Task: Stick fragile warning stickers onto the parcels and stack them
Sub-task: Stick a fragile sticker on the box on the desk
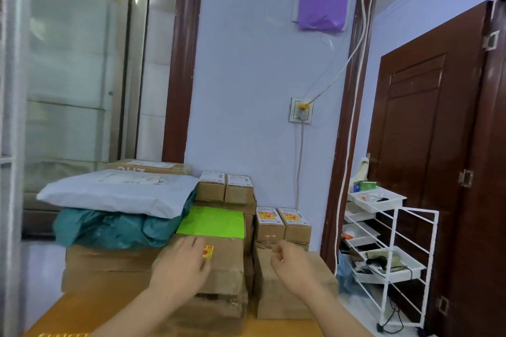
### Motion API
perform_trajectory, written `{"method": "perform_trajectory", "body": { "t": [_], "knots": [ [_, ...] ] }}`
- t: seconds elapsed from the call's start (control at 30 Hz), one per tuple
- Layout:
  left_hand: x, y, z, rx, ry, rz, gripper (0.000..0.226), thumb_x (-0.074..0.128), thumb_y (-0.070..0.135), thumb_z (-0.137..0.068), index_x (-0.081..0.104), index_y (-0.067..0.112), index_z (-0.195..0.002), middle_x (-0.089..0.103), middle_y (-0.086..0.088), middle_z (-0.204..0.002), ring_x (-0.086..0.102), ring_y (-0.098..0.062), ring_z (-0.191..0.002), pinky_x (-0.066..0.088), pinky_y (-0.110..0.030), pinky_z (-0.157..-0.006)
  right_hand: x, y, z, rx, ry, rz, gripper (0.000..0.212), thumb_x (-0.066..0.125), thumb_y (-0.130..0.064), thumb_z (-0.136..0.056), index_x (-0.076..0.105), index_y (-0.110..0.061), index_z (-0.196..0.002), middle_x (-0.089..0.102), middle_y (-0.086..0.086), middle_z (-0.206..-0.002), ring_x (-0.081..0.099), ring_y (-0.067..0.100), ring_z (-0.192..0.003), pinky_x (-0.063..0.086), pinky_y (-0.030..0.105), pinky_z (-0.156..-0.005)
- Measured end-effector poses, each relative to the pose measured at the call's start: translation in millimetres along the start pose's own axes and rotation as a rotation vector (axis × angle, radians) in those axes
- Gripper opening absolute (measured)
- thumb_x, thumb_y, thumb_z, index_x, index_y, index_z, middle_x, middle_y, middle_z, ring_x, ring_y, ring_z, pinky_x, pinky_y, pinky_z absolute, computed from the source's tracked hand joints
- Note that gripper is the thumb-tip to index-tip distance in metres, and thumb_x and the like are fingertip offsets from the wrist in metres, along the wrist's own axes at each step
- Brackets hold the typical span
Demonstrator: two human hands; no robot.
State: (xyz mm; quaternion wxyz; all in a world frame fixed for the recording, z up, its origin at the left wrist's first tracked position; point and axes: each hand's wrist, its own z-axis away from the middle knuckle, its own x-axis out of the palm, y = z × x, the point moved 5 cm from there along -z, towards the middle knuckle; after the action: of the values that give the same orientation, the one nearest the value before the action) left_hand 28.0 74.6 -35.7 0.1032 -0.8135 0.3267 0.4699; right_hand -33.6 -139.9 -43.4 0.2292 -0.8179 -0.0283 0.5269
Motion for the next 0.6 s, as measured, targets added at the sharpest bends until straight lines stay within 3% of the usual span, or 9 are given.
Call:
{"method": "perform_trajectory", "body": {
  "t": [0.13,0.43,0.53,0.6],
  "knots": [
    [4.4,-37.3,3.9,-0.123,-0.028,0.037,0.032,0.039,0.036,-0.096,0.043,0.02,-0.123,0.05,0.004,-0.121,0.046,-0.015,-0.114,0.039,-0.025,-0.086,17.7,-18.5,-5.5,0.001,-0.015,-0.058,0.019,0.043,-0.019,-0.091,0.058,-0.016,-0.103,0.061,0.003,-0.1,0.057,0.023,-0.099,0.046,0.031,-0.079],
    [18.7,-62.3,3.0,-0.274,-0.071,0.177,0.04,0.041,0.038,-0.096,0.041,0.019,-0.13,0.048,0.002,-0.126,0.043,-0.015,-0.118,0.042,-0.028,-0.092,35.3,-44.2,-8.6,-0.056,-0.049,-0.102,0.005,0.046,-0.022,-0.092,0.05,-0.022,-0.096,0.058,0.002,-0.102,0.046,0.016,-0.088,0.035,0.027,-0.069],
    [20.9,-64.2,4.0,-0.309,-0.076,0.231,0.043,0.041,0.037,-0.096,0.04,0.016,-0.134,0.046,0.002,-0.127,0.044,-0.016,-0.117,0.042,-0.029,-0.093,39.5,-47.6,-8.3,-0.06,-0.067,-0.109,0.012,0.046,-0.024,-0.092,0.053,-0.017,-0.099,0.059,0.003,-0.105,0.049,0.017,-0.088,0.035,0.025,-0.062],
    [24.3,-65.3,6.7,-0.332,-0.08,0.269,0.043,0.041,0.036,-0.097,0.04,0.015,-0.134,0.043,0.001,-0.13,0.043,-0.016,-0.118,0.041,-0.029,-0.094,43.8,-49.3,-8.4,-0.054,-0.087,-0.14,0.019,0.046,-0.026,-0.094,0.055,-0.013,-0.105,0.059,0.005,-0.106,0.052,0.02,-0.091,0.038,0.026,-0.066]
  ]
}}
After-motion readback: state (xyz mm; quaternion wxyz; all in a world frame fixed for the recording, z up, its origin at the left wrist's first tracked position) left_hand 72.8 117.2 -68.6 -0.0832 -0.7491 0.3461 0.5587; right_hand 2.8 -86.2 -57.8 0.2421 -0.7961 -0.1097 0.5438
